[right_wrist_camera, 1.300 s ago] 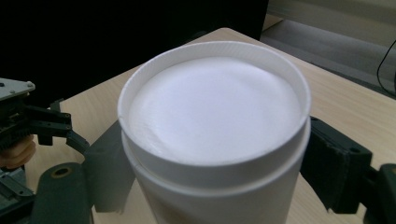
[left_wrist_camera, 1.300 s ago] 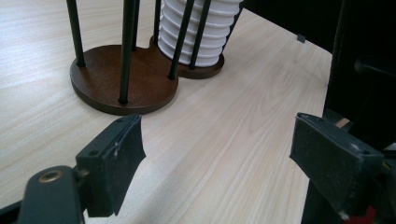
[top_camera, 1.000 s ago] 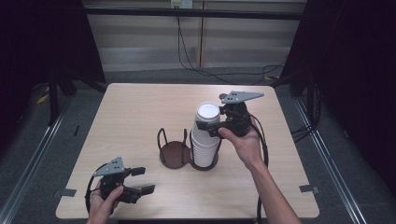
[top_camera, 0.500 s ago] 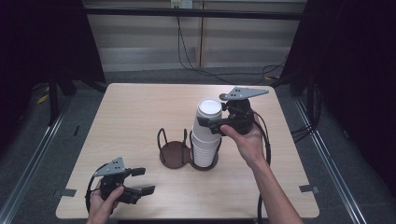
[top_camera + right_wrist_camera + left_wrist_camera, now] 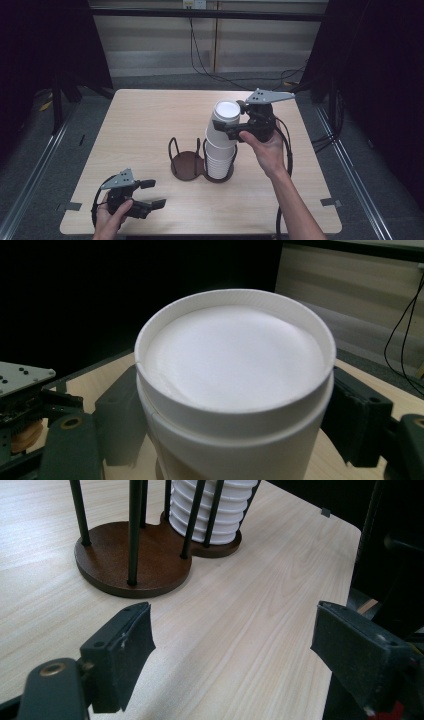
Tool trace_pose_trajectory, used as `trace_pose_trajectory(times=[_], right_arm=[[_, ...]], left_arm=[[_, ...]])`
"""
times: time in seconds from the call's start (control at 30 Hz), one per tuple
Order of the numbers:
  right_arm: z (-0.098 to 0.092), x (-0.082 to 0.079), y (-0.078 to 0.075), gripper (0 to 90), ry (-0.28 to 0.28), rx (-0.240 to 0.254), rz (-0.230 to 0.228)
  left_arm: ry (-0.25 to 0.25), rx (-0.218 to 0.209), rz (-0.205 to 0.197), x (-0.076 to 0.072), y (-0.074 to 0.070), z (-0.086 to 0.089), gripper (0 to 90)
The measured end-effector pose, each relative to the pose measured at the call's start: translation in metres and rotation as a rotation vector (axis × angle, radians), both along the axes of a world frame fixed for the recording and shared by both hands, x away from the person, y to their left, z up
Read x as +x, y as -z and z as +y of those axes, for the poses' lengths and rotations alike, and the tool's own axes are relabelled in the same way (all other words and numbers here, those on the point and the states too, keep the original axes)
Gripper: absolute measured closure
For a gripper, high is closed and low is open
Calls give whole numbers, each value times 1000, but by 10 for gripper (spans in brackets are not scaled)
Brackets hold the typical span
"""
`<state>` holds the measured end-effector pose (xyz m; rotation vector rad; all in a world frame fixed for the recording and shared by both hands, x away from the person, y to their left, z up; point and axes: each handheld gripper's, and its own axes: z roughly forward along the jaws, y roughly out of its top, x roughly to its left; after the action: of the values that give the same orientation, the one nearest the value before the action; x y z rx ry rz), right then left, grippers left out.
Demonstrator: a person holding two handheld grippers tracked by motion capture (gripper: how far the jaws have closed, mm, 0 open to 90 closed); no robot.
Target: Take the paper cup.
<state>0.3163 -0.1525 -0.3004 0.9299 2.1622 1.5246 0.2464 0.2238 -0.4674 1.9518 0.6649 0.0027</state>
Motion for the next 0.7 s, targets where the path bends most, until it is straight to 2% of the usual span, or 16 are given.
trace_pose_trajectory(times=[0.57, 0.7], right_arm=[[-5, 1, -11, 228, 6, 78, -23], [-6, -1, -16, 229, 17, 87, -38]], left_arm=[[-1, 6, -2, 0, 0, -1, 165], [1, -8, -5, 0, 0, 0, 163]])
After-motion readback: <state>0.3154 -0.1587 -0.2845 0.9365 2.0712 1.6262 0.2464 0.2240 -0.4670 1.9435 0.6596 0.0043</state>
